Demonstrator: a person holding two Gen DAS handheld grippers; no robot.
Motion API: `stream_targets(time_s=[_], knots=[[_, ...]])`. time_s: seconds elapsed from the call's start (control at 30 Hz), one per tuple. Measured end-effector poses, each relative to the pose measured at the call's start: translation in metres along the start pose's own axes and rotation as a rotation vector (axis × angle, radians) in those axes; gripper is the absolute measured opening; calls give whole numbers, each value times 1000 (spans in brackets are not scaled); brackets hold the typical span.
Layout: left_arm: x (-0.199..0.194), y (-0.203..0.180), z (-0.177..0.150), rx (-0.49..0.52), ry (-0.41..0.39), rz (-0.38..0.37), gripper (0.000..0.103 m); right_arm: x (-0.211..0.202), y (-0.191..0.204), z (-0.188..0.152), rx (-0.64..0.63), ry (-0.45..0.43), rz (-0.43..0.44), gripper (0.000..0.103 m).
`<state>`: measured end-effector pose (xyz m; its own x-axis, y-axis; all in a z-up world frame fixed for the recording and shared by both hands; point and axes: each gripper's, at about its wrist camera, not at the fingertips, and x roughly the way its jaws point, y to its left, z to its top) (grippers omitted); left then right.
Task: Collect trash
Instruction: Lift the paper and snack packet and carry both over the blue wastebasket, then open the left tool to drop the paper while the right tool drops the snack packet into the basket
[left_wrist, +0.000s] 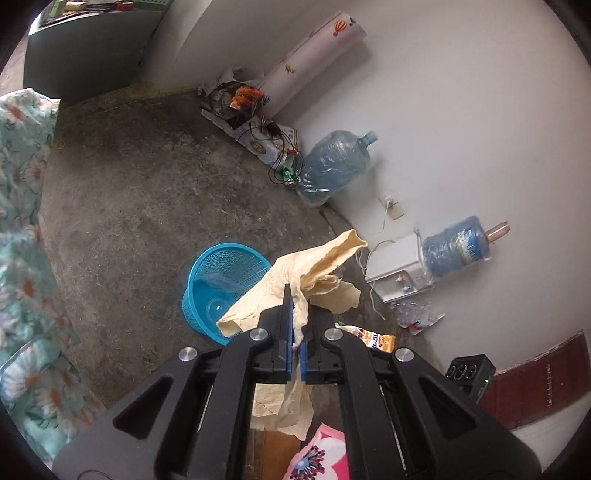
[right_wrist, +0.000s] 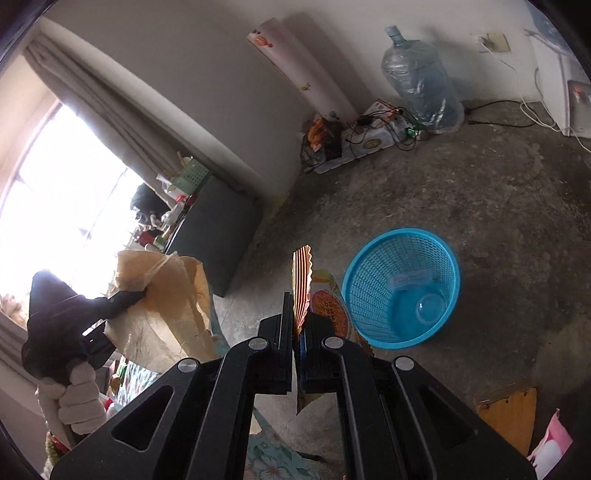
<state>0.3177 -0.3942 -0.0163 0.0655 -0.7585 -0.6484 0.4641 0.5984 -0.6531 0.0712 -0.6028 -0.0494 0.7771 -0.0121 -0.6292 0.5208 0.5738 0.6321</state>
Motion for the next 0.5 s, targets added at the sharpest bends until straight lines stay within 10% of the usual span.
stream_targets(time_s=[0.5], knots=[[179, -10, -9, 60, 151, 70, 1, 28, -85, 8, 172, -3, 10, 3]])
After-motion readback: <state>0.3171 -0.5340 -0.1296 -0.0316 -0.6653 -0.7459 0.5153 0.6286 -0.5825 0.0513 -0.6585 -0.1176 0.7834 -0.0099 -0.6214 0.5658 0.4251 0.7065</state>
